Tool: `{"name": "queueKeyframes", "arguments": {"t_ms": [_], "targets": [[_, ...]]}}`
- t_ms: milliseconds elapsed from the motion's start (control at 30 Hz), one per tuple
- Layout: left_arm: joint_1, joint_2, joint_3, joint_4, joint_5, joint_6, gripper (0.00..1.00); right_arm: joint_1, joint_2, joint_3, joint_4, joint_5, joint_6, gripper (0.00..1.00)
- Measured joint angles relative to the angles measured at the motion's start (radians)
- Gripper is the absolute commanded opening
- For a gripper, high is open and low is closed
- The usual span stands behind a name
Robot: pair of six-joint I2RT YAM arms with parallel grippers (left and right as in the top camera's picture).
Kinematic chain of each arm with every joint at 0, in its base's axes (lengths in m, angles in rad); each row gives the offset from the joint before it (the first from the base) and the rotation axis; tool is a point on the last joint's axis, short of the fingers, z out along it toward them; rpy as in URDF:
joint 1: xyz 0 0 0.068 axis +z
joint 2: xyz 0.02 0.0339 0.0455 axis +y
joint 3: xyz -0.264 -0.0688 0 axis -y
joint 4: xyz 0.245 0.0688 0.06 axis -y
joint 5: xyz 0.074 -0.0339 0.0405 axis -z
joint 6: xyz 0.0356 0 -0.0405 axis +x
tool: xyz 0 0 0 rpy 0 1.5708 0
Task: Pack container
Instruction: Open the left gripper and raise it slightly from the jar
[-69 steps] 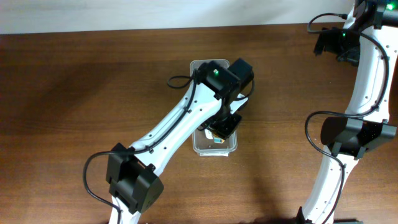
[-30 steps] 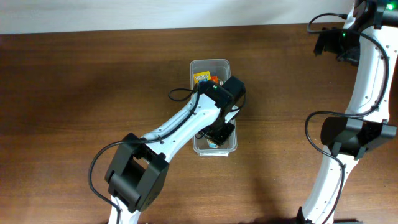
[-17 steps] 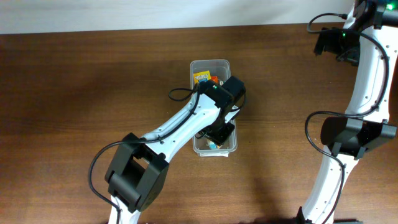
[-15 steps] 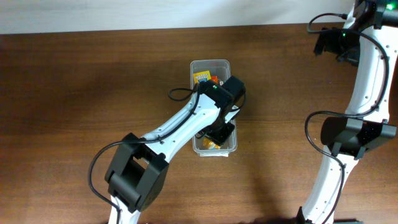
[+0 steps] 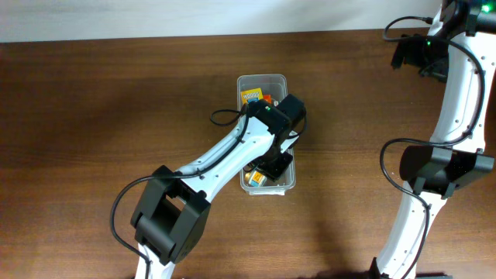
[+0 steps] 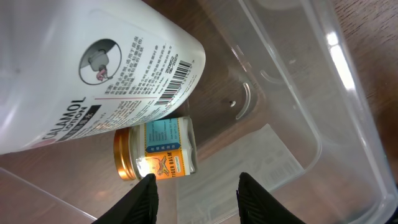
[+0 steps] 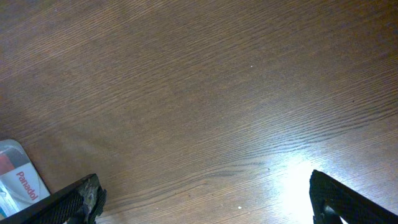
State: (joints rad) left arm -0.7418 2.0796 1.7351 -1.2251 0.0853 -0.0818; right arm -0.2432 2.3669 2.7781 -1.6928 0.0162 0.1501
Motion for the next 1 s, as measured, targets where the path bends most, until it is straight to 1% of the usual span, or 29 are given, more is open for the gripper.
{"name": "queueKeyframes", "arguments": {"t_ms": [167, 300, 500, 833, 1000], "targets": [[0.0, 0.0, 0.034, -0.022, -0.035, 0.0, 0.42, 0.0, 0.0, 0.0, 0.0, 0.0, 0.0, 0.98], [0.002, 0.0, 0.12, -0.043, -0.097, 0.0, 0.41, 0.0, 0.0, 0.0, 0.0, 0.0, 0.0, 0.98], [0.044, 0.0, 0.22, -0.02, -0.169, 0.003, 0.42, 0.0, 0.0, 0.0, 0.0, 0.0, 0.0, 0.98], [0.176, 0.0, 0.235, 0.069, -0.199, 0.045, 0.42, 0.0, 0.0, 0.0, 0.0, 0.0, 0.0, 0.98], [0.208, 0.0, 0.236, 0.101, -0.187, 0.067, 0.42, 0.0, 0.0, 0.0, 0.0, 0.0, 0.0, 0.98]]}}
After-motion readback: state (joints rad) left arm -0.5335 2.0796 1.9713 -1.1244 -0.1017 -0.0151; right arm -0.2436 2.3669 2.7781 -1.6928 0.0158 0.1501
